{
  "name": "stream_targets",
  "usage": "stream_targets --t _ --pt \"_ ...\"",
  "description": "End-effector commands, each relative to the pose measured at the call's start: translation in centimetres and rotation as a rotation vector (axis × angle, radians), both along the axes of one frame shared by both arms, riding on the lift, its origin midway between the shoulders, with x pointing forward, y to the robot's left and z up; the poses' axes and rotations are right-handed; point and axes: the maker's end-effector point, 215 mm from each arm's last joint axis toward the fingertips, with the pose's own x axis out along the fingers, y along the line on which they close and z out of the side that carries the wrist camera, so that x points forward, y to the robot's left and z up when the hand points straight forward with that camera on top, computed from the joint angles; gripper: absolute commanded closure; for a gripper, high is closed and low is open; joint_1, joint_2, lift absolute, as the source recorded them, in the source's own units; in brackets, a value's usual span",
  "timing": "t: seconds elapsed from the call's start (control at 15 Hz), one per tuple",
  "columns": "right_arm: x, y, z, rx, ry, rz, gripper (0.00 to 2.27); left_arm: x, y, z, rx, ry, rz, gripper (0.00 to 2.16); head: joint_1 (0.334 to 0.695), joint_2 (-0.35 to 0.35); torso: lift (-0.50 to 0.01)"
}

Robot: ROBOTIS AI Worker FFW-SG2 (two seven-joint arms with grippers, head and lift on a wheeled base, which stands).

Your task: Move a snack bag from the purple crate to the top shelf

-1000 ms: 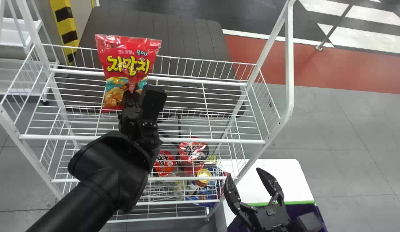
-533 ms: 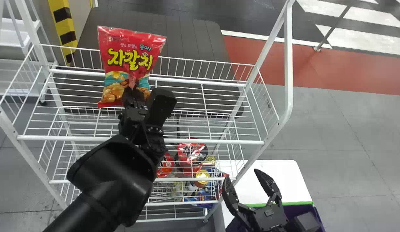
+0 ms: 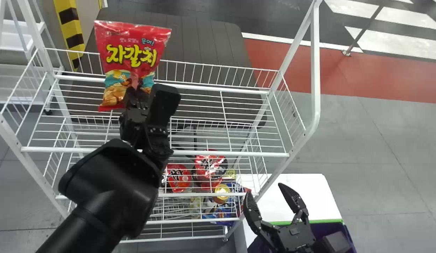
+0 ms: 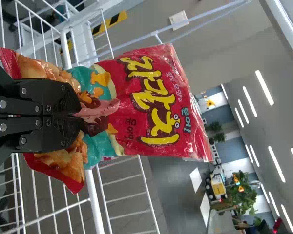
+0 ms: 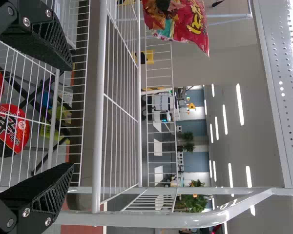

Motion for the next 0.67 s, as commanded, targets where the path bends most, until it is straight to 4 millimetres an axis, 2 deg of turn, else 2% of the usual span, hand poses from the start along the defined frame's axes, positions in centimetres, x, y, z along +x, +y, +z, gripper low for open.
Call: stream_targets --t 0.0,0.47,0.6 --pt "-0.1 0.0 -0.1 0.003 0.001 -0.002 0.13 0.4 2.2 -0.3 -0.007 0.007 0.037 1.35 0.695 -0.219 0.0" --pt "0.0 0.4 0.0 0.009 -0.002 0.001 0.13 1.9 8.1 -1.8 -0.016 0.032 0.09 1.35 0.695 -0.138 0.0" --pt "0.0 0.4 0.0 0.009 -0.002 0.001 0.13 2.3 8.5 -1.9 -0.021 0.017 0.093 1.35 0.695 -0.115 0.0"
